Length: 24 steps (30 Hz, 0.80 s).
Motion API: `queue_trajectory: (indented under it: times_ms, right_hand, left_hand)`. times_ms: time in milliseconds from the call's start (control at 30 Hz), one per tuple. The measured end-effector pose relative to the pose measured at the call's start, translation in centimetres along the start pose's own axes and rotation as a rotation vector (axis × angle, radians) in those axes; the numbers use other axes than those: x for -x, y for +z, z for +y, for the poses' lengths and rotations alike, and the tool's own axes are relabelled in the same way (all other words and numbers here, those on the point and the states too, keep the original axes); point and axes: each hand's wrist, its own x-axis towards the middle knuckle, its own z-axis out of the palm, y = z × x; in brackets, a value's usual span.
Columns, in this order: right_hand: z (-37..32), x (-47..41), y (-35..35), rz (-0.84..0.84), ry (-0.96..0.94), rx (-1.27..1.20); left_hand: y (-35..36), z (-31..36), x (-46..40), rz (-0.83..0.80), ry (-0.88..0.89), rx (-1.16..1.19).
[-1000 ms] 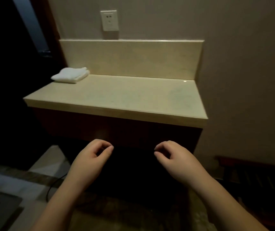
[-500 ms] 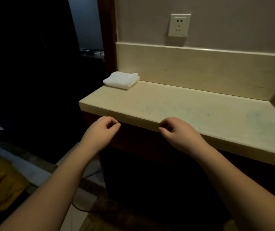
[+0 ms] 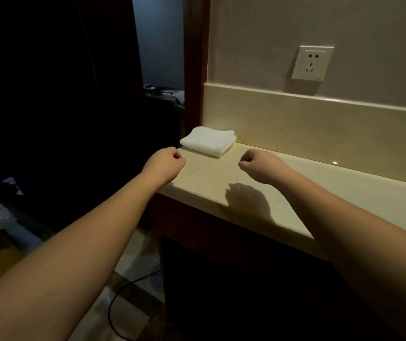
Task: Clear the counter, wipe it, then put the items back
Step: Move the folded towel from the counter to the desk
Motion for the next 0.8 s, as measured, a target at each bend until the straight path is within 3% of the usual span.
queue_trajectory:
  times_ms: [400, 567, 800]
  right_hand:
    - [0.5, -15.8, 2.7, -0.063, 0.153, -0.061]
    - [1.0, -20.1, 4.7, -0.023, 0.277, -0.115]
    - [2.2, -23.1, 6.1, -0.057, 0.281, -0.091]
  left_hand:
    - [3.7, 0.1, -15.6, -0.093, -0.083, -0.183]
    - [5.8, 0.7, -20.4, -0.201, -0.130, -0.262]
    - [8.3, 0.7, -24.3, -0.351, -0.206, -0.274]
